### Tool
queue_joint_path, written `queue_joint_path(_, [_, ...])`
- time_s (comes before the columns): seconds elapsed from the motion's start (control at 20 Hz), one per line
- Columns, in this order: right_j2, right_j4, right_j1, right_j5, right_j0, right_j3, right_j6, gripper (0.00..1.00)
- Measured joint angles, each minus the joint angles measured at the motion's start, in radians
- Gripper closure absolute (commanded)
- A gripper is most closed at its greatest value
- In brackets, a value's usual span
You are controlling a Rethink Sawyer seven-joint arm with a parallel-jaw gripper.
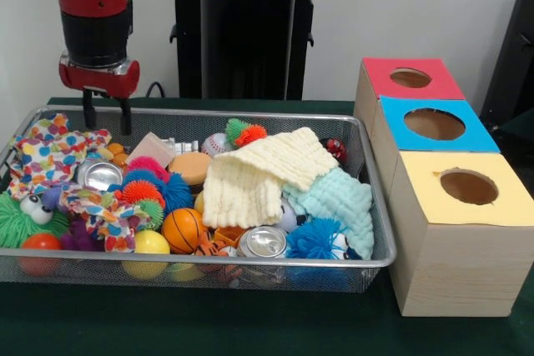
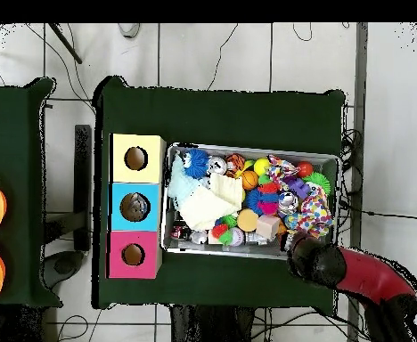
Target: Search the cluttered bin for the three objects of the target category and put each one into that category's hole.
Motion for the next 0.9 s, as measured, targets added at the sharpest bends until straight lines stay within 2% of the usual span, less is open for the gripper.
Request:
queue_joint_path(0.1, [-0.025,0.008,0.001,-0.010,0.005,-0.001,0.025,0.00])
queue_joint_path(0.45, [-0.063,0.007,0.013,-0.010,0.005,-0.012,0.026,0.00])
queue_joint_path(0.9, [-0.070,0.007,0.046,-0.010,0.005,-0.019,0.026,0.00])
